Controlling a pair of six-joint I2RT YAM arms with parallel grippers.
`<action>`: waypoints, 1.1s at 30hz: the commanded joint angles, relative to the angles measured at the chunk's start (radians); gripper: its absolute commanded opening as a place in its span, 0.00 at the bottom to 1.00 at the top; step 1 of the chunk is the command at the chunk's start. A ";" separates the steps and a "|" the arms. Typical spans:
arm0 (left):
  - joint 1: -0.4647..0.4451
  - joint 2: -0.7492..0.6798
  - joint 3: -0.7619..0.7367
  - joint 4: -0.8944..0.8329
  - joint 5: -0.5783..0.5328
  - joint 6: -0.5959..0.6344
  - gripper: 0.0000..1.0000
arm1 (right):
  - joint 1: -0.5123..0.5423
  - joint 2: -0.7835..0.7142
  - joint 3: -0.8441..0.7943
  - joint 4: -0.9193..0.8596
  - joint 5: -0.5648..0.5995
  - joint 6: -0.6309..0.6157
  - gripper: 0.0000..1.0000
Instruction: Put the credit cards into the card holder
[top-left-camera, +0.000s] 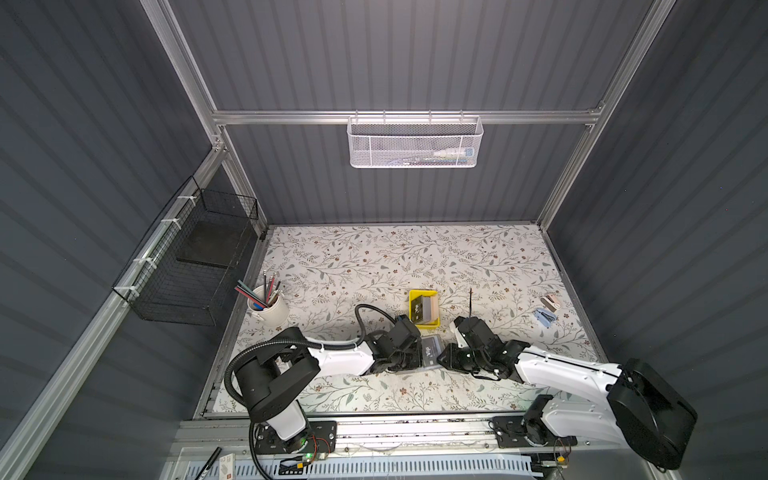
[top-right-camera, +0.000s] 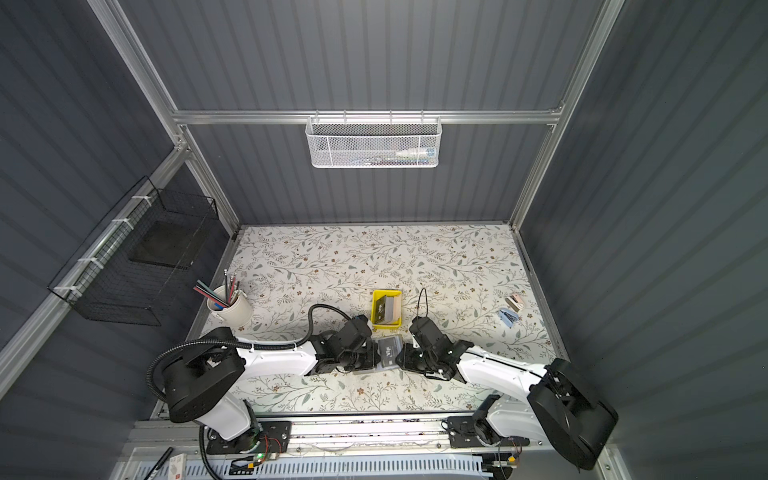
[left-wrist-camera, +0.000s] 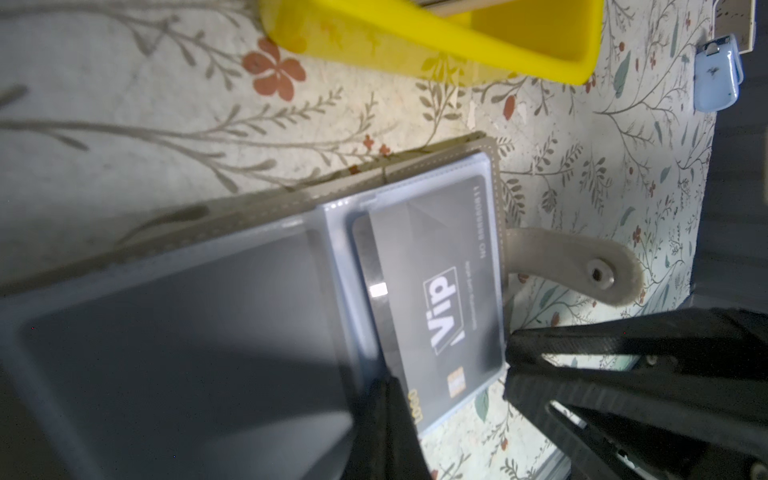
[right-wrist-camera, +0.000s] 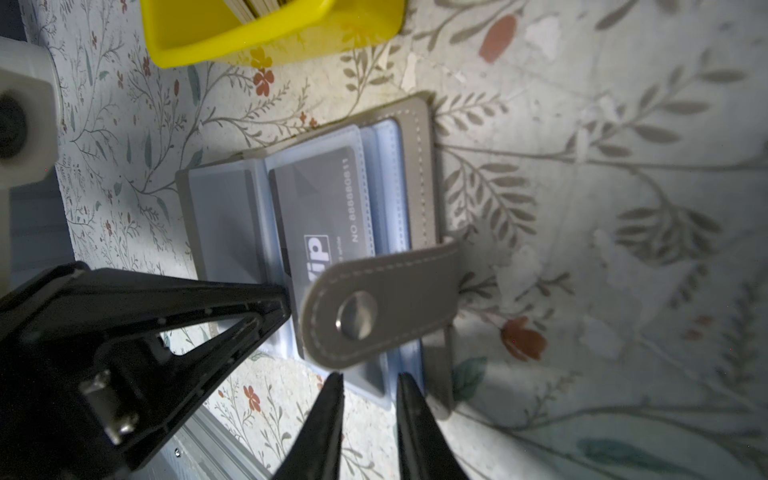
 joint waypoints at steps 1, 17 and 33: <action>-0.007 0.015 -0.020 -0.011 0.000 -0.016 0.03 | 0.008 0.008 0.021 0.011 -0.004 -0.008 0.26; -0.007 0.020 -0.027 0.015 0.008 -0.022 0.03 | 0.037 0.004 0.037 0.028 -0.012 -0.030 0.24; -0.007 0.003 -0.034 0.044 0.025 -0.021 0.03 | 0.076 0.025 0.085 0.017 0.031 -0.018 0.23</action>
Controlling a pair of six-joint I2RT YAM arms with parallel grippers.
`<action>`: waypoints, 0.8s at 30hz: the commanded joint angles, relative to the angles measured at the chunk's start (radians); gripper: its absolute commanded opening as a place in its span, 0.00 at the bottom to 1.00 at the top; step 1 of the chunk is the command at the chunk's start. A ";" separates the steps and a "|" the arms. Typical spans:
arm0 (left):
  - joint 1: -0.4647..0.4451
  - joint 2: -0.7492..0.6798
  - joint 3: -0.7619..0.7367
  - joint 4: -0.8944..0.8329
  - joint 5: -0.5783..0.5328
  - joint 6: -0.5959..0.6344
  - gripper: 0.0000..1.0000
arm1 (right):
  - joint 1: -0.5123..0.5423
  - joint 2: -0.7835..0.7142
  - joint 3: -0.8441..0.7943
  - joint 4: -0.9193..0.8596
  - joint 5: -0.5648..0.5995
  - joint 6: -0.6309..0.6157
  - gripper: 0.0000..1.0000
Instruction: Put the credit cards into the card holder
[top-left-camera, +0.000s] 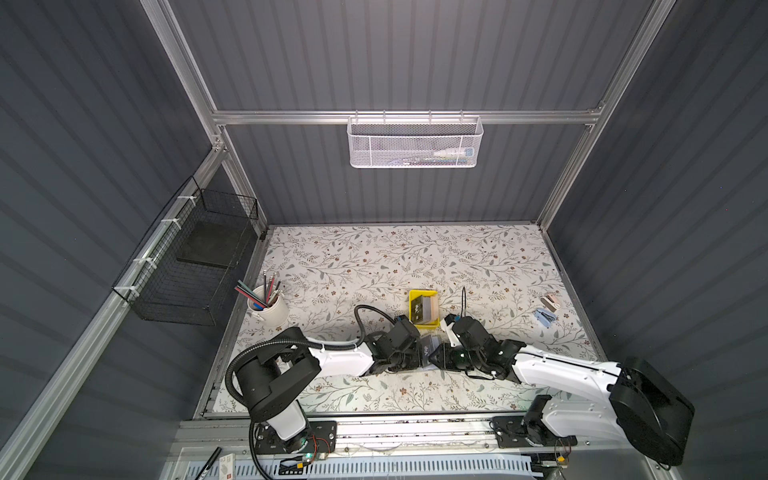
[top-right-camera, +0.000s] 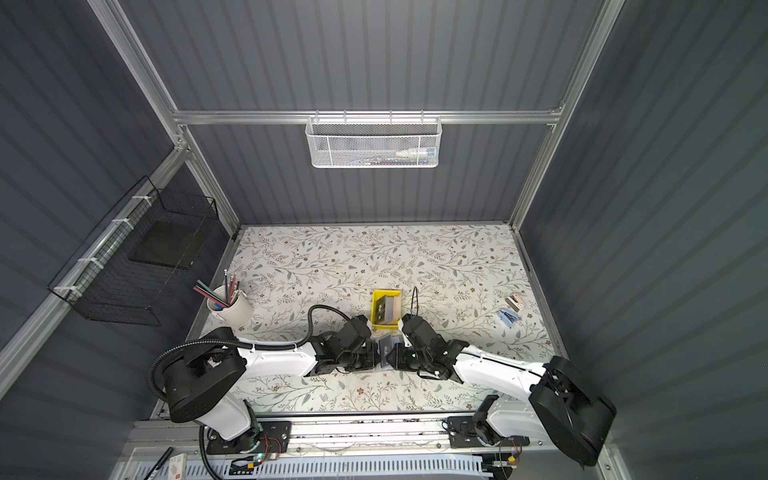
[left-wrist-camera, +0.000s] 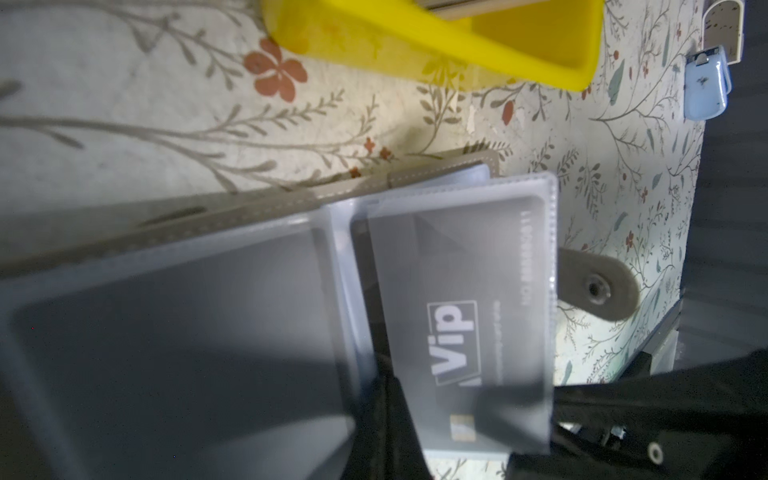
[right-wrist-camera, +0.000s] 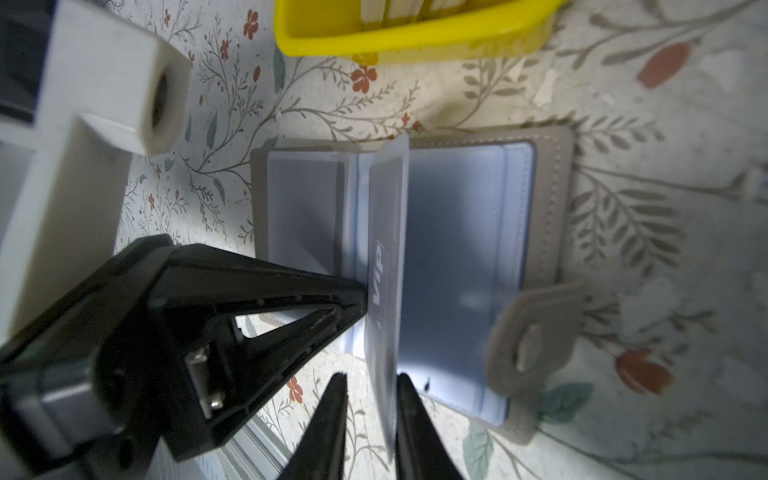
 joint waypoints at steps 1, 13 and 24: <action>-0.007 -0.009 -0.022 0.017 0.028 -0.004 0.04 | 0.007 0.018 0.036 -0.021 0.025 0.002 0.23; 0.026 -0.128 -0.012 -0.074 0.028 0.029 0.18 | 0.022 0.041 0.063 -0.027 0.030 0.008 0.24; 0.155 -0.267 -0.120 -0.012 0.133 0.063 0.20 | 0.036 0.058 0.100 -0.052 0.042 0.004 0.25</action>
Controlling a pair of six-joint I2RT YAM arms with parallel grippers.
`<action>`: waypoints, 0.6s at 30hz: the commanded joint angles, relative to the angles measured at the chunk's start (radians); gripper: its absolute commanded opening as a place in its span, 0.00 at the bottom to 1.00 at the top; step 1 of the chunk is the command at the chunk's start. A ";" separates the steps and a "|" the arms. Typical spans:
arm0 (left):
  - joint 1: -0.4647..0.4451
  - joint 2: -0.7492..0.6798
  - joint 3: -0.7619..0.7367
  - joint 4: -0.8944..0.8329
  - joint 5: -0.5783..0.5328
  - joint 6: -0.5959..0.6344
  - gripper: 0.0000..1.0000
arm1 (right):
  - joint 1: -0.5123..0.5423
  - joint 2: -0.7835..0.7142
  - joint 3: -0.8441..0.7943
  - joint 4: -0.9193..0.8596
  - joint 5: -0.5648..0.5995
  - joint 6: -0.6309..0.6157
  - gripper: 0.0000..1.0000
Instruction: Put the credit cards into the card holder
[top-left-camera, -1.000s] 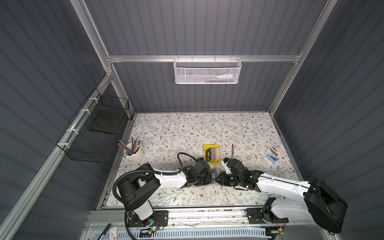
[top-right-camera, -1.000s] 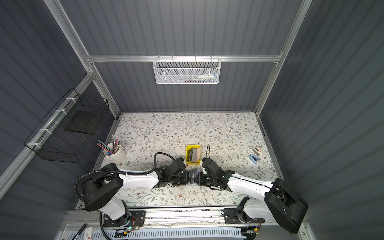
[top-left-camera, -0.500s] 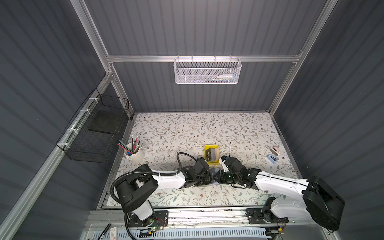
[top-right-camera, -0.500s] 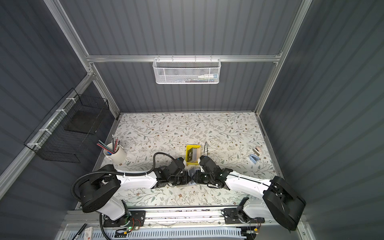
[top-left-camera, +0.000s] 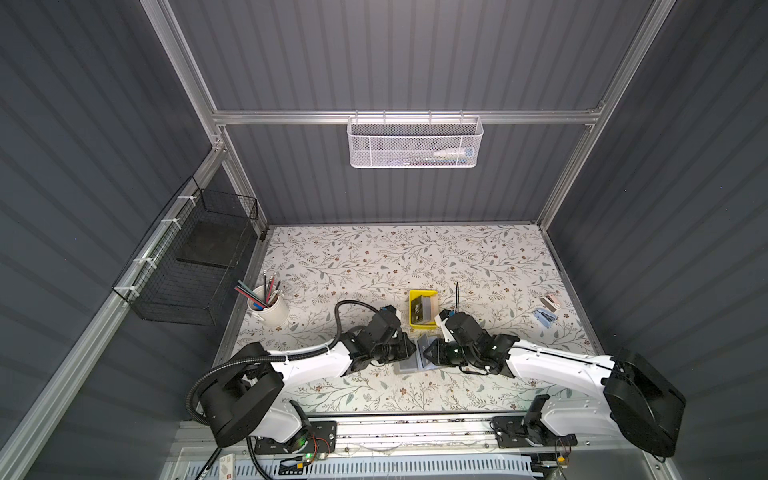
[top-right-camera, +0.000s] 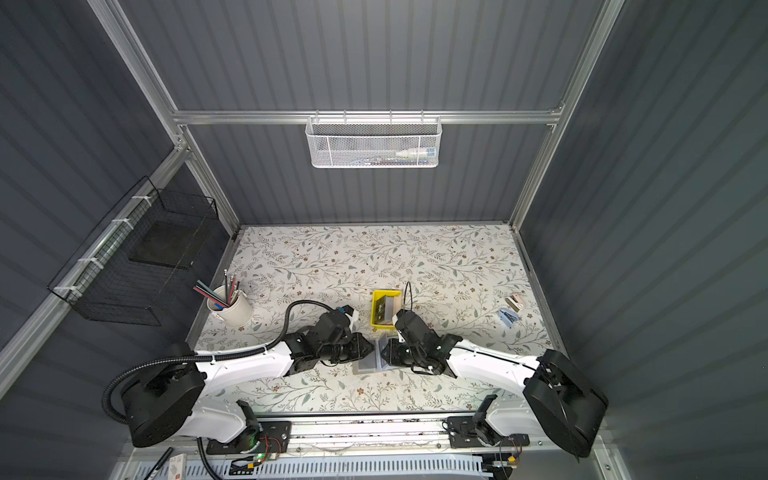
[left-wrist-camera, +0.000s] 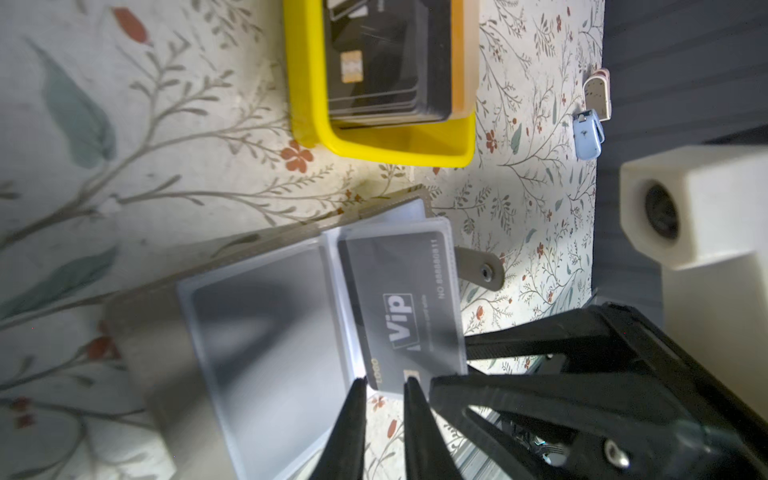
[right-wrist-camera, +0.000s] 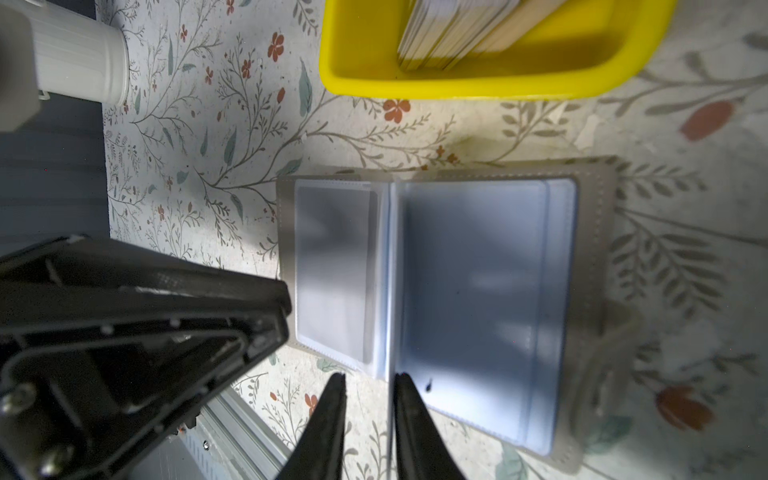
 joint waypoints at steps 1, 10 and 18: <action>0.028 -0.048 -0.031 -0.008 0.037 0.038 0.21 | 0.009 0.011 0.034 -0.029 0.019 -0.004 0.25; 0.059 -0.104 -0.048 -0.041 0.036 0.058 0.25 | 0.032 0.055 0.090 -0.057 0.022 -0.013 0.25; 0.060 -0.149 -0.076 -0.028 0.011 0.078 0.23 | 0.058 0.105 0.143 -0.059 0.022 -0.023 0.25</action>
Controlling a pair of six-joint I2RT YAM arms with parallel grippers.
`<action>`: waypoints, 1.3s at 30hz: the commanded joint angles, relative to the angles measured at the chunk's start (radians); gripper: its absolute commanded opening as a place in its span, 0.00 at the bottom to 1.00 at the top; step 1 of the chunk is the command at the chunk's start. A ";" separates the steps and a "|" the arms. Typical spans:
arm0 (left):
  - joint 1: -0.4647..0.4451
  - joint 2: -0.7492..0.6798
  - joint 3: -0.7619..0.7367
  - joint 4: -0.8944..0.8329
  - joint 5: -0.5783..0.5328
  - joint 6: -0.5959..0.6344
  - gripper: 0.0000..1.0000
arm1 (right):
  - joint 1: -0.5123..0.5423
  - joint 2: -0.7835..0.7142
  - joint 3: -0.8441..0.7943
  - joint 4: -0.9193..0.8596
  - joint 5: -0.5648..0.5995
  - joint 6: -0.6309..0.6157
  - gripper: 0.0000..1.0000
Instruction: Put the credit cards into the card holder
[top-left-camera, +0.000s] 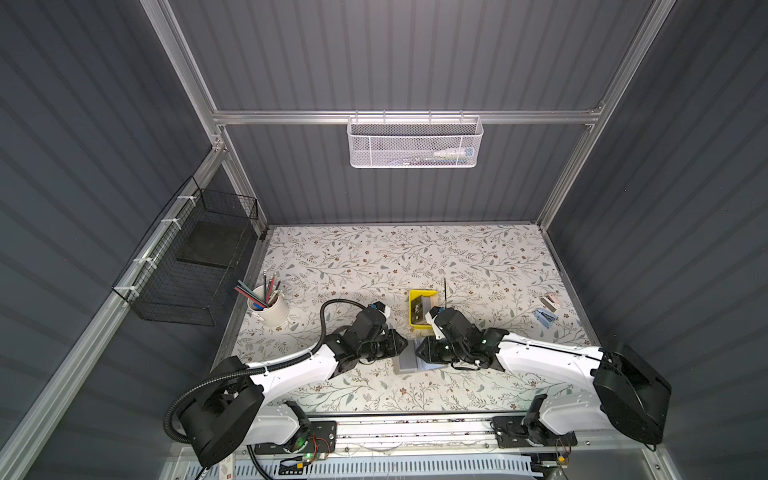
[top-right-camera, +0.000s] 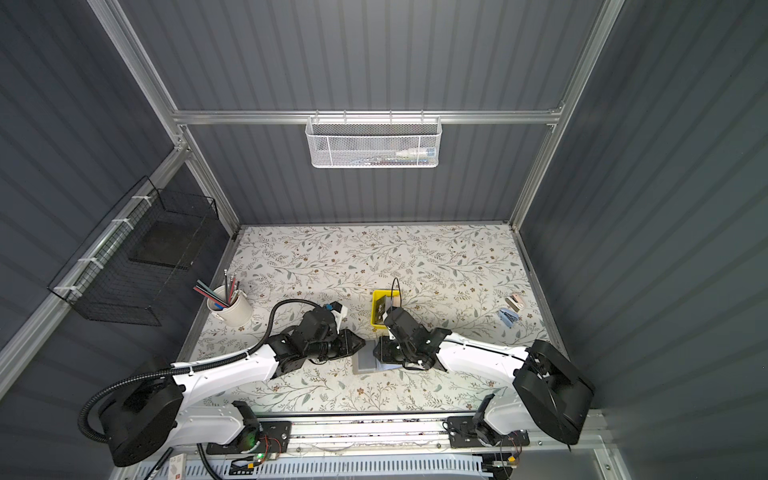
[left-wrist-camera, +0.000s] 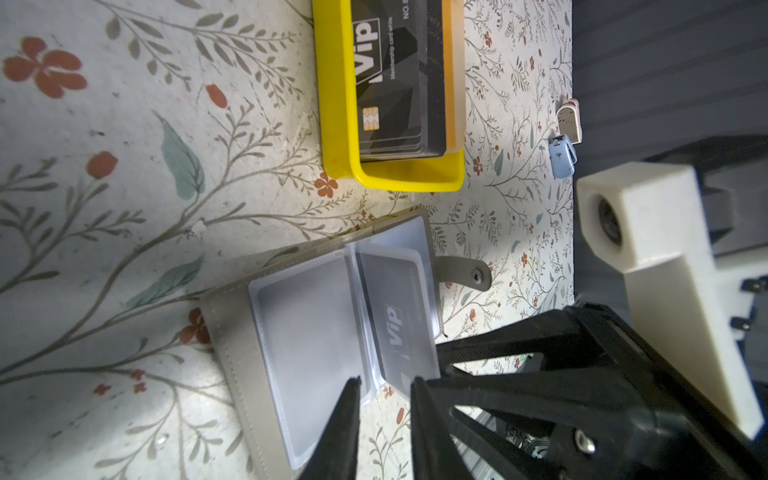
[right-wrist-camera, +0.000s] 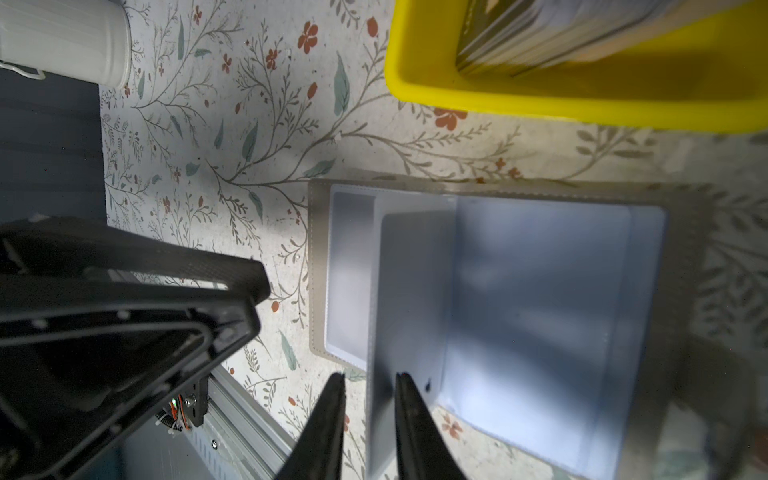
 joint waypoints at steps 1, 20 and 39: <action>0.007 -0.038 -0.025 -0.026 -0.020 0.033 0.23 | 0.013 0.023 0.031 -0.013 0.012 -0.013 0.25; 0.006 -0.060 -0.023 -0.053 -0.053 0.045 0.26 | 0.057 0.130 0.118 0.005 -0.012 -0.026 0.25; 0.008 -0.042 0.000 -0.030 -0.026 0.079 0.27 | 0.057 0.035 0.097 -0.026 0.042 -0.056 0.31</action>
